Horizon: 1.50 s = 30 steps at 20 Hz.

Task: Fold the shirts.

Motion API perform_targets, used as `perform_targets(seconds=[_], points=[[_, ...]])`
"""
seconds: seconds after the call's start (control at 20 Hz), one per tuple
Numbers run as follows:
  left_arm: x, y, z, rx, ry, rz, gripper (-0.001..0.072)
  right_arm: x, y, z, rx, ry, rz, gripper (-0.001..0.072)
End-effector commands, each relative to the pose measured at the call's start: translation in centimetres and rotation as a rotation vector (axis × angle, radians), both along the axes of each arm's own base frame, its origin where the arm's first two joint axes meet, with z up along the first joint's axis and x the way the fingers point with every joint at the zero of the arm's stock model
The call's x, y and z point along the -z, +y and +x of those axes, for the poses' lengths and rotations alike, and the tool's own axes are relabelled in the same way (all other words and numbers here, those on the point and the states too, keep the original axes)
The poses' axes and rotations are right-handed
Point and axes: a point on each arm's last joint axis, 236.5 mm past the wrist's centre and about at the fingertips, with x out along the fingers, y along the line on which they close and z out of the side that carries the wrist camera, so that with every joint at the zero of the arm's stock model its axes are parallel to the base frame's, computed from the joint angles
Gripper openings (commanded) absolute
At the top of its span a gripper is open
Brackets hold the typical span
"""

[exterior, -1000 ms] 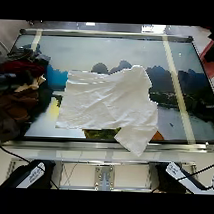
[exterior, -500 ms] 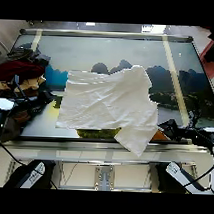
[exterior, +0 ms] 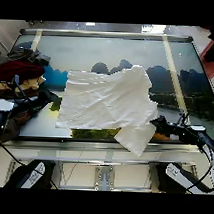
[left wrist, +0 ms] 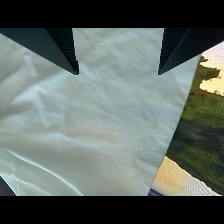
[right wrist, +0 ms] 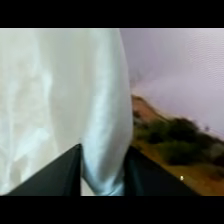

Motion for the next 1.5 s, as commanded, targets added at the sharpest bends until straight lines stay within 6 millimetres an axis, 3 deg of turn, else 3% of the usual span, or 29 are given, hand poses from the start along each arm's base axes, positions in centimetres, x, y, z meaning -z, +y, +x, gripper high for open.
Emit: perform_targets(seconds=[0.0, 0.05, 0.15, 0.2, 0.35, 0.4, 0.5, 0.65, 0.85, 1.1, 1.35, 1.4, 1.45], points=[[-0.9, 0.1, -0.2, 0.014, -0.031, 0.026, 0.0573, -0.2, 0.6, 2.2, 0.028, -0.049, -0.019, 0.0105], [-1.3, 0.3, -0.4, 0.017, -0.044, 0.051, 0.0573, -1.1, 0.7, 2.6, 0.009, -0.069, -0.006, 0.0029], [-1.7, 1.2, -1.3, 0.014, -0.035, 0.109, 0.0573, -3.3, 1.0, 3.7, -0.035, -0.111, 0.029, 0.0030], [-0.8, 1.8, -2.7, 0.012, 0.023, 0.145, 0.0573, -4.5, 1.1, 4.4, -0.055, -0.138, 0.031, 0.0029], [5.3, 4.2, -9.0, -0.117, 0.329, 0.183, 0.0573, -7.3, 1.3, 5.9, -0.103, -0.197, 0.047, 0.0030], [6.5, 4.2, -9.7, -0.199, 0.353, 0.132, 0.0573, -7.8, 1.3, 6.2, -0.112, -0.209, 0.048, 0.0029], [8.7, 2.4, -10.8, -0.313, 0.400, -0.024, 0.0573, -8.2, 1.1, 6.6, -0.113, -0.222, 0.041, 0.0030], [11.1, -1.4, -13.0, -0.343, 0.506, -0.218, 0.0573, -8.3, 1.1, 6.6, -0.120, -0.228, 0.035, 0.0030], [12.2, -2.0, -13.8, -0.395, 0.538, -0.270, 0.0573, -8.3, 1.1, 6.6, -0.148, -0.250, 0.016, 0.0030], [11.5, -1.1, -10.4, -0.474, 0.422, -0.330, 0.0569, -8.3, 1.1, 6.6, -0.161, -0.261, 0.007, 0.0030], [12.8, -2.8, -10.4, -0.422, 0.477, -0.385, 0.0556, -8.3, 1.1, 6.6, -0.161, -0.262, 0.007, 0.0030], [12.8, -3.0, -10.3, -0.414, 0.475, -0.391, 0.0531, -8.3, 1.1, 6.6, -0.159, -0.263, 0.009, 0.0030], [12.8, -3.0, -10.2, -0.402, 0.468, -0.384, 0.0370, -8.4, 1.2, 6.7, -0.155, -0.266, 0.014, 0.0030]])
